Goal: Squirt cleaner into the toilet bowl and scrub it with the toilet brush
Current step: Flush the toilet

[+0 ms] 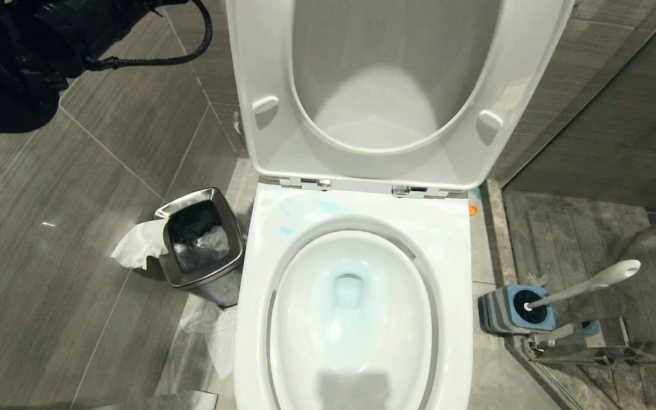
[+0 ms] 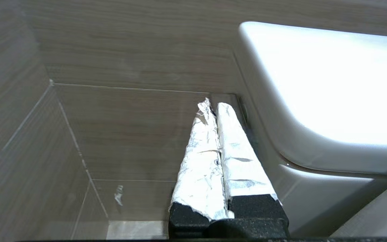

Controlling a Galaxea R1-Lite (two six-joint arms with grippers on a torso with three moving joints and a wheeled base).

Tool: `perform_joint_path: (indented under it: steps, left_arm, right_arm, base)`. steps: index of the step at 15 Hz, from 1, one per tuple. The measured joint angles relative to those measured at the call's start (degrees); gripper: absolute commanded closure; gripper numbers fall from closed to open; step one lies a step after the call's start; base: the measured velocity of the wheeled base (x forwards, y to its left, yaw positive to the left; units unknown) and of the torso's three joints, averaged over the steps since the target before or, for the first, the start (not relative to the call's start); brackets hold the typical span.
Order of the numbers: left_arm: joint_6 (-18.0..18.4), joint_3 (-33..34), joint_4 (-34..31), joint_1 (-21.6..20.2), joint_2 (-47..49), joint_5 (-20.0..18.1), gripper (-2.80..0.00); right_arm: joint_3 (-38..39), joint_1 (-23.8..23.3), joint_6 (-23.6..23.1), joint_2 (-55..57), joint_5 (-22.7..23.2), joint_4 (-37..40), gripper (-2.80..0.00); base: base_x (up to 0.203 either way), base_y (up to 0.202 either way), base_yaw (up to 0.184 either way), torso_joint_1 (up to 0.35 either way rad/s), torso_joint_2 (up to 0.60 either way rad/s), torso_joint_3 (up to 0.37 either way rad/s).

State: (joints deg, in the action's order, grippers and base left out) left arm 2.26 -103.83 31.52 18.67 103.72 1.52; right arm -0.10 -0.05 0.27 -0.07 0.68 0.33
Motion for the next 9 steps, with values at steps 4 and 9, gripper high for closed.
perform_joint_path:
  steps: [4,9]
  left_arm:
    - [0.2,0.1,0.0,1.0,0.9,0.0,0.00]
    - [0.4,0.1,0.0,1.8,2.9,0.2,0.00]
  right_arm:
    - [0.0,0.0,0.0,0.0,0.0,0.0,0.00]
    - [0.0,0.0,0.0,0.0,0.0,0.0,0.00]
  base:
    - [0.000,0.000,0.000,0.000,0.00,0.000]
    - [0.000,0.000,0.000,0.000,0.00,0.000]
